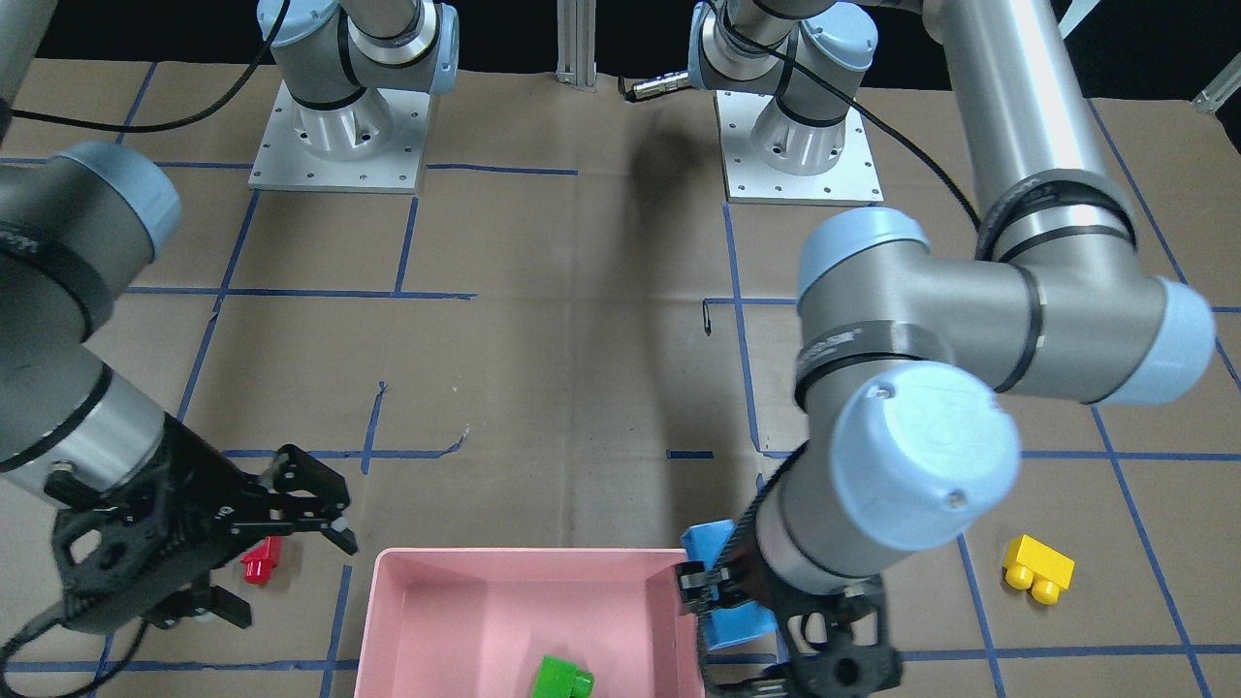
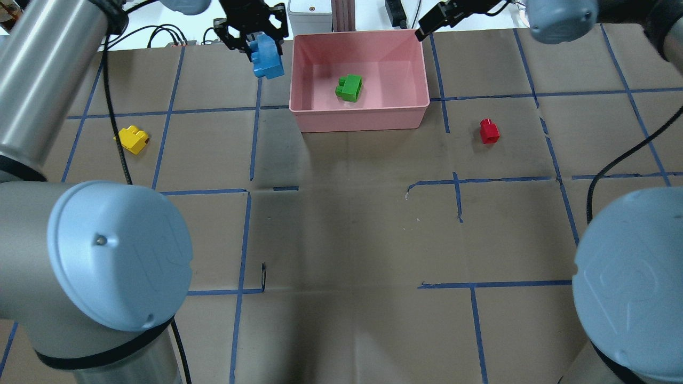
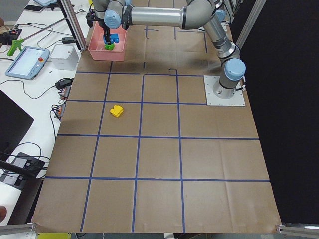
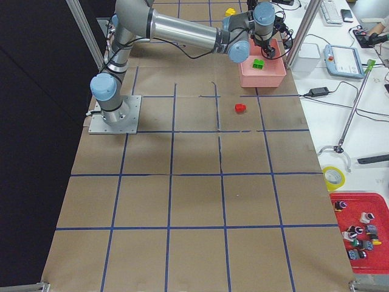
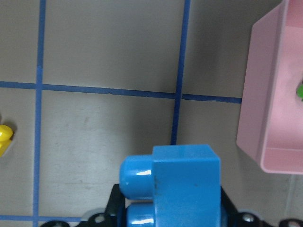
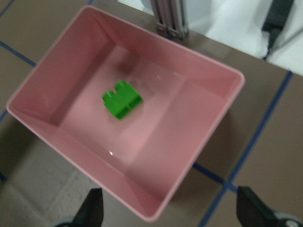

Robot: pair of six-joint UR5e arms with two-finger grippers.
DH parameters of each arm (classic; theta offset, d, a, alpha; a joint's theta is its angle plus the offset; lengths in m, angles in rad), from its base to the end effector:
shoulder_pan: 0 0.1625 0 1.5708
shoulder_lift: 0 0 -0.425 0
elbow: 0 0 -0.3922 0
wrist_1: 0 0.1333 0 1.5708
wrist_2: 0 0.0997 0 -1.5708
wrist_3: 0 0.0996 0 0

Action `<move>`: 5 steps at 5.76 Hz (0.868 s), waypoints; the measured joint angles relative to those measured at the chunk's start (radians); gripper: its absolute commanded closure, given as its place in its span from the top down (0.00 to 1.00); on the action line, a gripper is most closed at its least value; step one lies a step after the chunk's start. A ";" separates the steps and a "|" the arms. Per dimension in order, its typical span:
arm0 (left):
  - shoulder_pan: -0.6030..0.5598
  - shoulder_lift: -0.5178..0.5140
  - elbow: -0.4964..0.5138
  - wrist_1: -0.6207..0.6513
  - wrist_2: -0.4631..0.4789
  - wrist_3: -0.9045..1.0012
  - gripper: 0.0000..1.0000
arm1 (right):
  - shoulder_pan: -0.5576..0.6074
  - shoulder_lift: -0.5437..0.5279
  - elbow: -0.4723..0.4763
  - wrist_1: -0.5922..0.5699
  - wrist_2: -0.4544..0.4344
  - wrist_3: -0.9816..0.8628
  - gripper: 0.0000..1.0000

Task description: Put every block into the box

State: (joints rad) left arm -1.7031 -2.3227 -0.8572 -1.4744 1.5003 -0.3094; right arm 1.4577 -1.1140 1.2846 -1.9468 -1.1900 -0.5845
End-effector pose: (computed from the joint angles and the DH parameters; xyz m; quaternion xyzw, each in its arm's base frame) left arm -0.2430 -0.7621 0.3645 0.0873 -0.9951 0.0206 0.0407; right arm 0.0913 -0.7052 0.4072 -0.2470 0.9452 -0.1589 0.1425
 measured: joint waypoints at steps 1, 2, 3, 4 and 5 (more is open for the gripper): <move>-0.056 -0.077 0.045 0.054 0.001 -0.075 0.43 | -0.028 -0.034 0.015 0.085 -0.137 0.029 0.93; -0.092 -0.134 0.062 0.111 0.002 -0.117 0.45 | -0.037 -0.048 0.062 0.088 -0.232 0.087 0.93; -0.105 -0.160 0.064 0.137 0.003 -0.128 0.98 | -0.040 -0.053 0.156 -0.009 -0.263 0.128 0.93; -0.108 -0.169 0.061 0.145 0.003 -0.126 0.99 | -0.051 -0.055 0.285 -0.187 -0.271 0.141 0.93; -0.107 -0.165 0.059 0.148 0.003 -0.115 0.99 | -0.074 -0.051 0.410 -0.357 -0.268 0.145 0.93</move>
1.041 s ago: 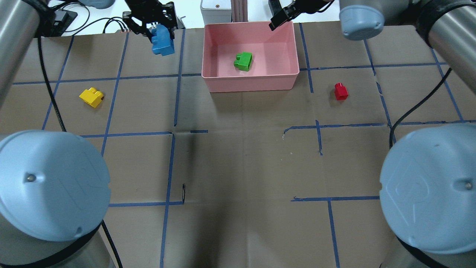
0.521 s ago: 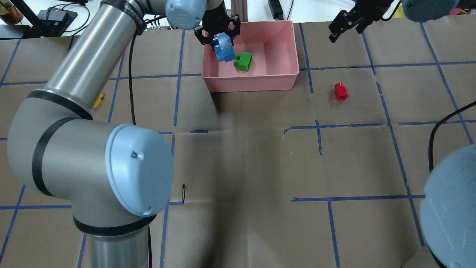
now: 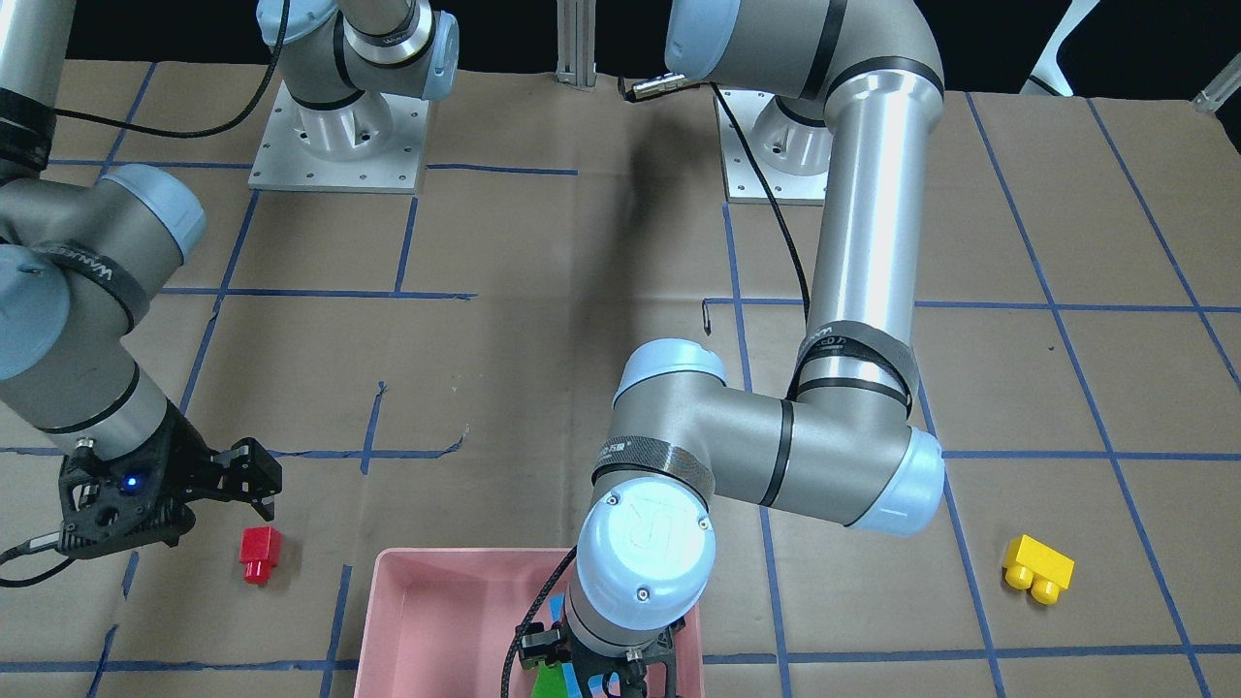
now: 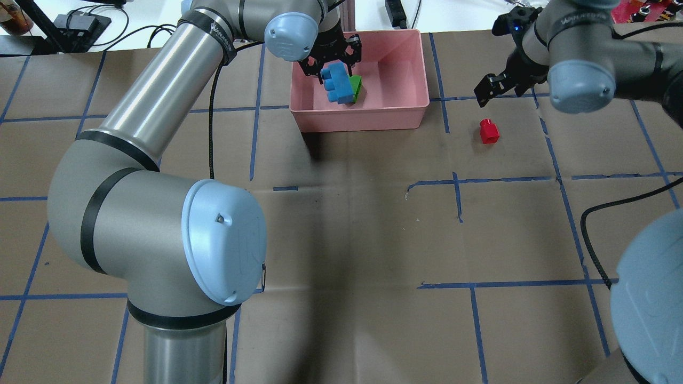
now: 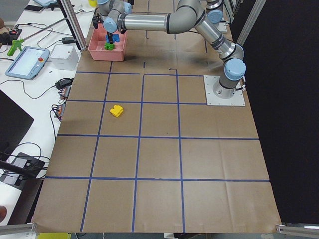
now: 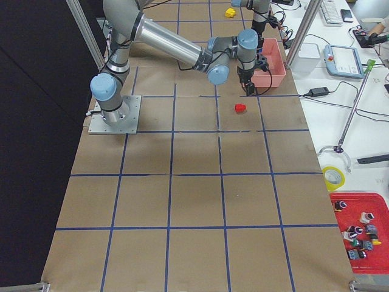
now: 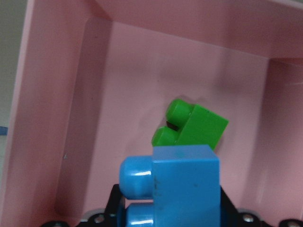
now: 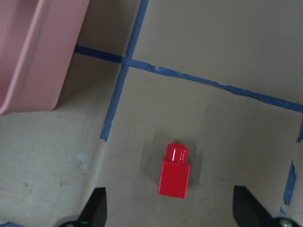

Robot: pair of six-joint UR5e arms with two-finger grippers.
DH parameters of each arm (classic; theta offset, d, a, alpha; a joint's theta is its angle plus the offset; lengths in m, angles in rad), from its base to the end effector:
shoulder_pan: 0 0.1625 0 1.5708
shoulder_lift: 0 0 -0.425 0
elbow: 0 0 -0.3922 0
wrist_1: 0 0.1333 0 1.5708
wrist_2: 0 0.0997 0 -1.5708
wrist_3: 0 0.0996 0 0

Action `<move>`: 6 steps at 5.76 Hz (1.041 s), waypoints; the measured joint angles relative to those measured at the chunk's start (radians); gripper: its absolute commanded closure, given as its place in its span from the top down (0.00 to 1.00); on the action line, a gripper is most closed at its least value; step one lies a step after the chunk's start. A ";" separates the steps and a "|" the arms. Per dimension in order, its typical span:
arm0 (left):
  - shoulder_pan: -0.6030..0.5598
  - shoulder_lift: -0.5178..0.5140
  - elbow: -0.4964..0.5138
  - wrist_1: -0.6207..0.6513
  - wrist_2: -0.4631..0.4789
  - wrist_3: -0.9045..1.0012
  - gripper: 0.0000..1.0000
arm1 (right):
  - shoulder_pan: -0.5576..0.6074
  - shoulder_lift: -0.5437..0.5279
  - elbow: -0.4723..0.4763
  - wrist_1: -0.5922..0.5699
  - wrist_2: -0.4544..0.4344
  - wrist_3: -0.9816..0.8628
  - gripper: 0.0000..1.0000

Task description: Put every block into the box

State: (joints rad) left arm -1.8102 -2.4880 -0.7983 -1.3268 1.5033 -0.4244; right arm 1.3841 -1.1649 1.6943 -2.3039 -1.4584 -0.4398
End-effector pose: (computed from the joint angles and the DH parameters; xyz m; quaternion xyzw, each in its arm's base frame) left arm -0.3339 -0.7776 0.2754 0.0905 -0.9941 0.0359 0.0480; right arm 0.0261 -0.6400 0.2781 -0.1310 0.9846 -0.1138 0.0219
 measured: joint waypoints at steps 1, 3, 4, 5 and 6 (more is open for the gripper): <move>0.003 0.022 0.003 -0.002 0.001 0.029 0.99 | -0.022 0.014 0.081 -0.121 0.003 0.000 0.93; 0.066 0.154 -0.017 -0.072 0.008 0.132 0.99 | -0.035 0.056 0.125 -0.225 -0.003 0.001 0.93; 0.137 0.237 -0.054 -0.141 0.009 0.218 0.99 | -0.035 0.068 0.129 -0.240 -0.005 0.002 0.90; 0.222 0.317 -0.128 -0.174 0.009 0.322 0.99 | -0.036 0.080 0.129 -0.246 -0.006 0.003 0.90; 0.311 0.375 -0.200 -0.182 0.008 0.404 0.99 | -0.034 0.093 0.128 -0.260 -0.006 0.004 0.90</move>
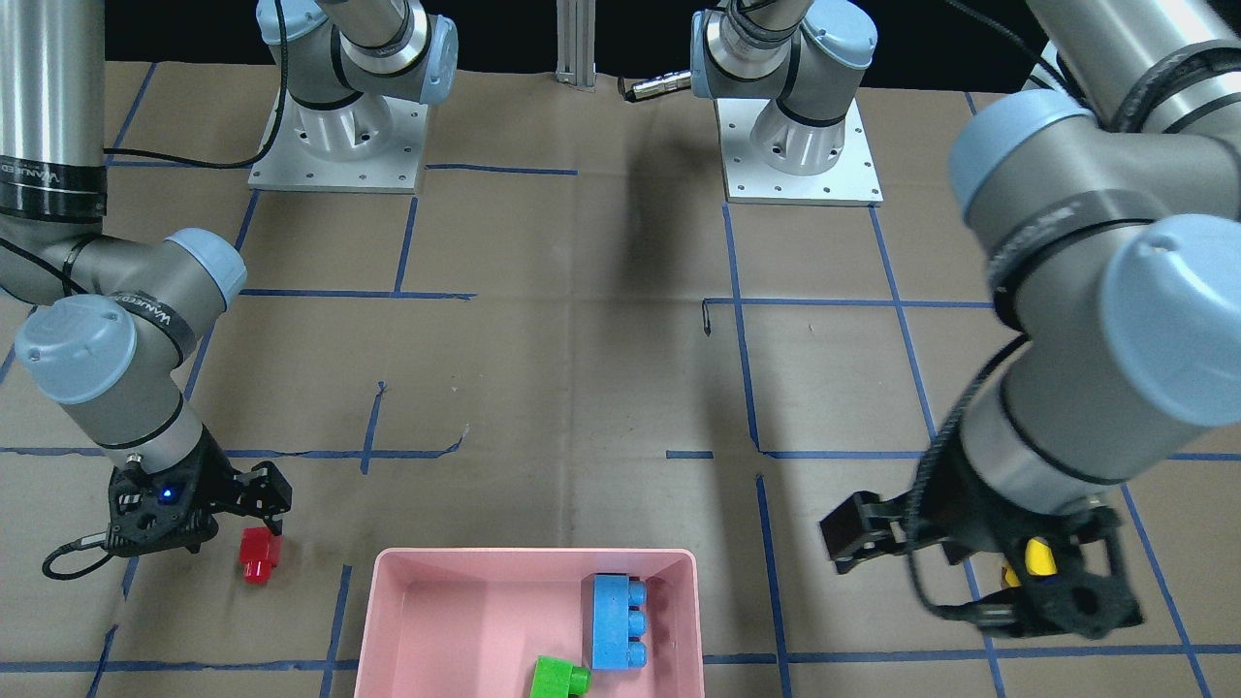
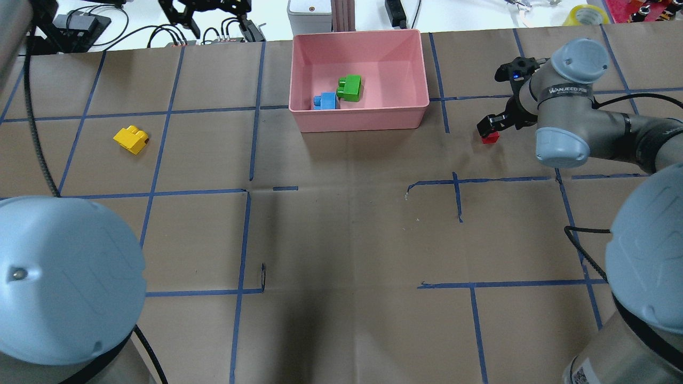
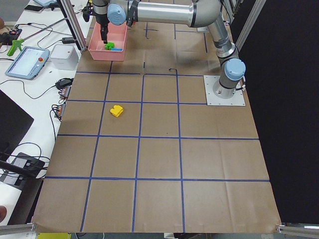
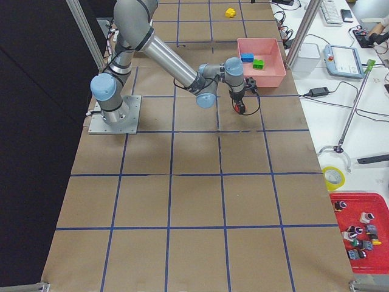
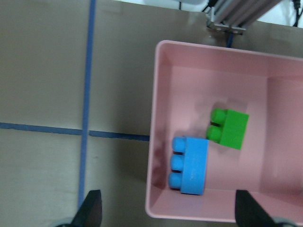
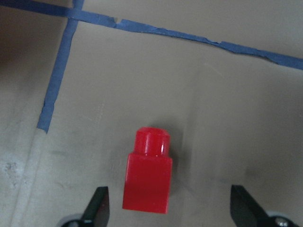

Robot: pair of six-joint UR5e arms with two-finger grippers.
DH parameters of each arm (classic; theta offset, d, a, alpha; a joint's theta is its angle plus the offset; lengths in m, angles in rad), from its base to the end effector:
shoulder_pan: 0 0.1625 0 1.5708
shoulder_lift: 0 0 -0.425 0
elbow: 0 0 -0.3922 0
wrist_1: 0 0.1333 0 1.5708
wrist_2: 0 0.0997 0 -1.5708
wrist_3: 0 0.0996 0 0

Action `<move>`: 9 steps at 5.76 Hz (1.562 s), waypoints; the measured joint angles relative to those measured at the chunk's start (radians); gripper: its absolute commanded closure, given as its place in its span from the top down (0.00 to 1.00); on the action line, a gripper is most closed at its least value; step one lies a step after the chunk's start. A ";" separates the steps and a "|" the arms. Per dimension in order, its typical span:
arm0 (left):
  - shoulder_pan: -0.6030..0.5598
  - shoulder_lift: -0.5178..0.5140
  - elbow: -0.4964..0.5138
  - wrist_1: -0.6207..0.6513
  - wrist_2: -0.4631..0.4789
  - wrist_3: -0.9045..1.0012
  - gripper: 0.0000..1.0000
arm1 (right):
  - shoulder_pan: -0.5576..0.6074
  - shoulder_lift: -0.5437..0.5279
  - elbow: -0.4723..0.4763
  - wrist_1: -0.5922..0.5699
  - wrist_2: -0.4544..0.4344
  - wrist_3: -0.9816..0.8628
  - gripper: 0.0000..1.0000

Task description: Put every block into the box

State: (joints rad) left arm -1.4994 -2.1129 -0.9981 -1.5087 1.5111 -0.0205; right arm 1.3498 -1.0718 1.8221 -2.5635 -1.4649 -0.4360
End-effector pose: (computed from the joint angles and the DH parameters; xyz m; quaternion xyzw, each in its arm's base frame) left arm -0.0875 -0.7279 0.4488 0.0445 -0.9975 0.0470 0.0286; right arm 0.0064 -0.6275 0.1960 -0.1127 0.9849 -0.1312 0.0108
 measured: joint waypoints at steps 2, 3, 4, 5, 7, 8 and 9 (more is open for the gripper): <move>0.158 0.048 -0.069 -0.027 0.003 0.055 0.99 | 0.007 0.021 0.000 -0.023 -0.001 0.016 0.86; 0.245 0.049 -0.077 -0.059 0.002 0.059 1.00 | 0.010 0.024 0.001 -0.024 0.000 0.031 0.44; 0.322 0.046 -0.082 -0.080 0.001 0.041 1.00 | 0.013 0.025 0.002 -0.022 0.000 0.039 0.23; 0.374 0.039 -0.086 -0.098 0.026 -0.063 1.00 | 0.013 0.024 0.003 -0.016 0.000 0.041 0.07; 0.438 0.004 -0.090 -0.117 0.131 -0.360 1.00 | 0.014 0.011 -0.002 0.008 0.001 0.039 0.06; 0.445 -0.018 -0.090 -0.097 0.138 -0.478 1.00 | 0.014 -0.017 -0.021 0.023 0.001 0.034 0.06; 0.441 -0.045 -0.090 -0.056 0.115 -0.572 1.00 | 0.014 -0.057 -0.067 0.081 0.003 0.031 0.05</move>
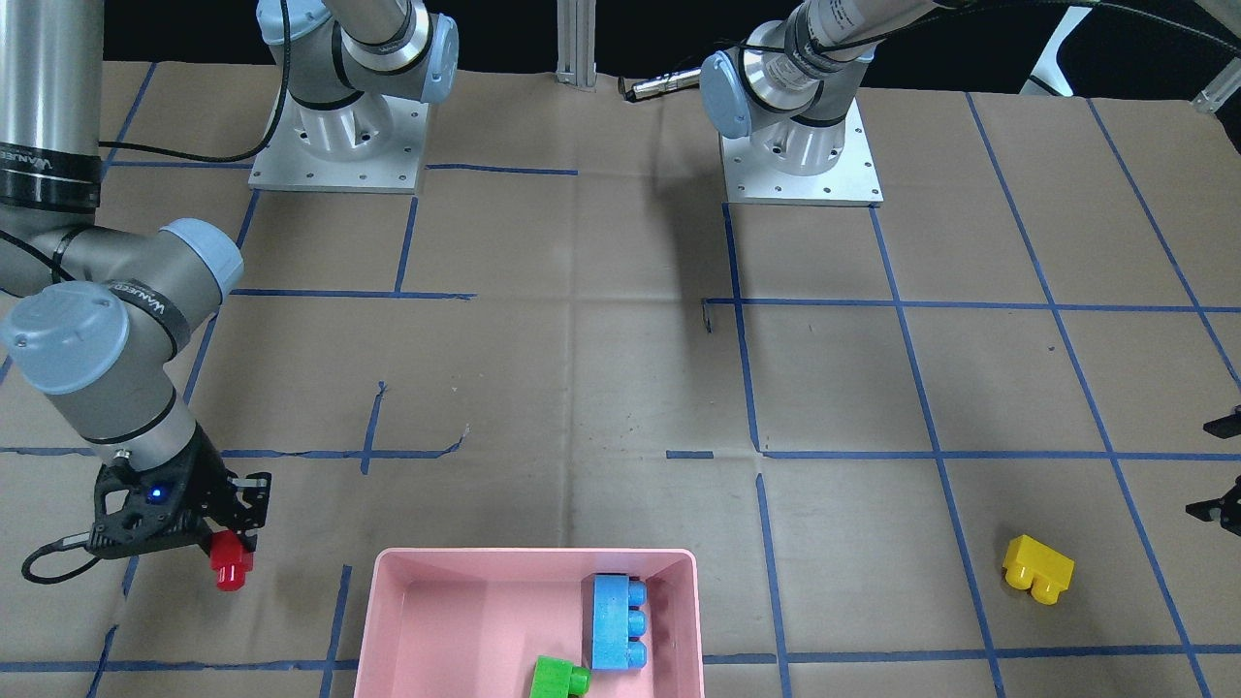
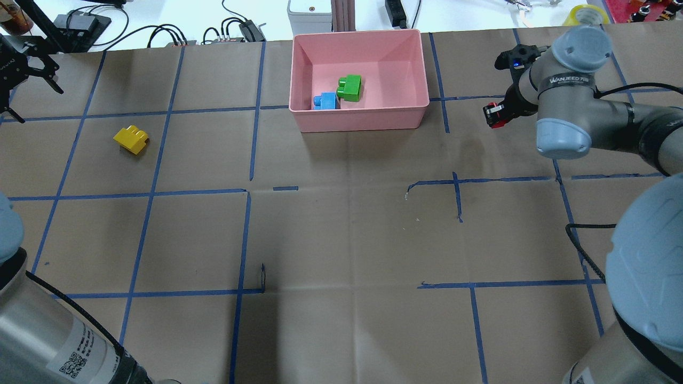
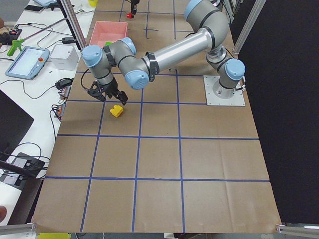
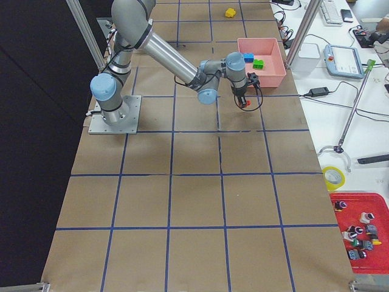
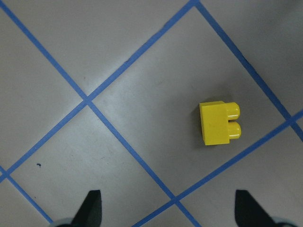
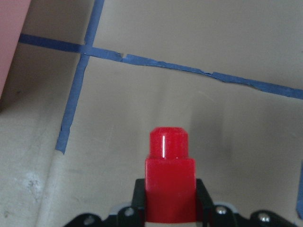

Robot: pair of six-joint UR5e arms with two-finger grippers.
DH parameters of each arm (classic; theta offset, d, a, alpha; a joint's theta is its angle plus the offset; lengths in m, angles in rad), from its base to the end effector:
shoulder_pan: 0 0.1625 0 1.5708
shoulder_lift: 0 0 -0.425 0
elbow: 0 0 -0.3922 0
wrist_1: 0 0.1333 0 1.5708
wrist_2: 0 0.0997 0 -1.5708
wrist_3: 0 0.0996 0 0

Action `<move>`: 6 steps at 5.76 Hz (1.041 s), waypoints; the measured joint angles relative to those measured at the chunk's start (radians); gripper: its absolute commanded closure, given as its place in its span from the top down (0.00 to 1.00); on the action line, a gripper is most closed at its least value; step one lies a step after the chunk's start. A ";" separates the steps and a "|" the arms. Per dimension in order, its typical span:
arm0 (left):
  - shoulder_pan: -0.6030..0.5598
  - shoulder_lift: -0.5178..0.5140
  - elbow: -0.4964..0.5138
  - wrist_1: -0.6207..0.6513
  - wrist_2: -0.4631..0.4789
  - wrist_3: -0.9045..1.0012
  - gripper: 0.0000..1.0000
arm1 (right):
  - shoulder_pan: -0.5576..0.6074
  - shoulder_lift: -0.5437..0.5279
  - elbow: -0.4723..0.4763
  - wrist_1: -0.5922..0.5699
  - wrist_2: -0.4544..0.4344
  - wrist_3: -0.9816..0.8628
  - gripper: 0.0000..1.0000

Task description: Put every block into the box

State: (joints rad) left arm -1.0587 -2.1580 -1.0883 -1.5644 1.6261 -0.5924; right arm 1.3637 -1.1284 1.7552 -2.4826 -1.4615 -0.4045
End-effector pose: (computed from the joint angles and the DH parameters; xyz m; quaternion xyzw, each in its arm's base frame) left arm 0.2389 -0.6859 0.3666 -0.5226 0.8507 0.0480 0.0296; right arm 0.0130 -0.6394 0.2496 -0.1051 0.9828 -0.1515 0.0089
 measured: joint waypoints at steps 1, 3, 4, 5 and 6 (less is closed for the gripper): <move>-0.018 -0.037 0.000 0.043 -0.026 -0.062 1.00 | 0.008 -0.030 -0.076 0.099 0.016 -0.008 0.05; -0.052 -0.116 0.001 0.116 -0.075 -0.123 0.99 | 0.092 -0.024 -0.247 0.207 0.172 -0.015 0.05; -0.065 -0.150 -0.004 0.161 -0.093 -0.137 0.99 | 0.156 0.040 -0.358 0.216 0.247 -0.014 0.05; -0.076 -0.166 -0.035 0.222 -0.098 -0.142 0.99 | 0.224 0.139 -0.467 0.213 0.293 -0.015 0.24; -0.081 -0.167 -0.108 0.324 -0.099 -0.143 0.99 | 0.286 0.219 -0.548 0.209 0.306 -0.014 0.99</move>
State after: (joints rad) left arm -1.1400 -2.3251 -1.1960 -1.2401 1.5267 -0.7353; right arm 1.6498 -0.9090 1.2073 -2.2735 -1.1555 -0.4190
